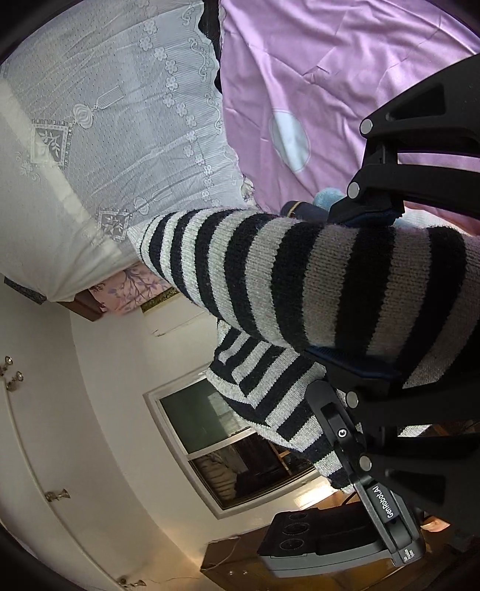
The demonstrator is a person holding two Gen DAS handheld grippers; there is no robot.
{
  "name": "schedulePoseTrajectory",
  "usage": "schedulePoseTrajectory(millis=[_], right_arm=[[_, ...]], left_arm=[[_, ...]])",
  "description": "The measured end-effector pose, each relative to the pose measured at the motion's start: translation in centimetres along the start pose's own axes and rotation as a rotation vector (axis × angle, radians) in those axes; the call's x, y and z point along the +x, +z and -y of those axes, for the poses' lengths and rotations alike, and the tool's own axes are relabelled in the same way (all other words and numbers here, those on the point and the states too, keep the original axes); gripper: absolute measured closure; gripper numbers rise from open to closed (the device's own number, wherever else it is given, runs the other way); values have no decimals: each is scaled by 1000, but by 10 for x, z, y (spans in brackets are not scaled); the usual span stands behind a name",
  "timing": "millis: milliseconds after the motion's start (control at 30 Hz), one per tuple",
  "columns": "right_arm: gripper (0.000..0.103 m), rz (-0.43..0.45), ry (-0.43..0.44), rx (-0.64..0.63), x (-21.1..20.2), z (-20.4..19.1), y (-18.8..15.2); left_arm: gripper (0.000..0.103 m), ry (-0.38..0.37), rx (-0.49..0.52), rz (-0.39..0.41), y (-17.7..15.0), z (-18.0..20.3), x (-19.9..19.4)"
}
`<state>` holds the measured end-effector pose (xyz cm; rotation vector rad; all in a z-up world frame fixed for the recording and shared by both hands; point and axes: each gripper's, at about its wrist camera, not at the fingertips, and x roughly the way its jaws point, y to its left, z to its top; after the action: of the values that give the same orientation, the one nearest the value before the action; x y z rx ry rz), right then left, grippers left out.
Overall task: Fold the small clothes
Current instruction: 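Carry the sweater with both grippers toward the stack of folded clothes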
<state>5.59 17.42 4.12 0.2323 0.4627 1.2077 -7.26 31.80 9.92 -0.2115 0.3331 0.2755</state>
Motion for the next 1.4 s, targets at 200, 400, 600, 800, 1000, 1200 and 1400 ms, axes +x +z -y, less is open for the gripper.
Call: schedulePoseTrajectory(millis=[200,400,600,800,1000,1200,1400], right_arm=[[47,-7,-70,-10,-14,20,-10],[47,21,-185,44,-49,81,-13],[47,-31,-263,43,-47,136,-18],[47,-121,-254,103,-1,190,-33],[47,-233,-245,159,53,226,-67],[45,-289,-253,239,53,251,-80],[45,-218,-290,199,35,239,-83]], left_arm=[[54,-39,26,-49,-16,21,23],[54,-102,54,-108,-26,78,73],[54,-88,31,-182,-51,114,135],[55,42,25,-228,-81,112,194],[56,269,143,-238,-112,107,231],[47,214,70,-357,-137,97,256],[29,230,18,-333,-141,86,248]])
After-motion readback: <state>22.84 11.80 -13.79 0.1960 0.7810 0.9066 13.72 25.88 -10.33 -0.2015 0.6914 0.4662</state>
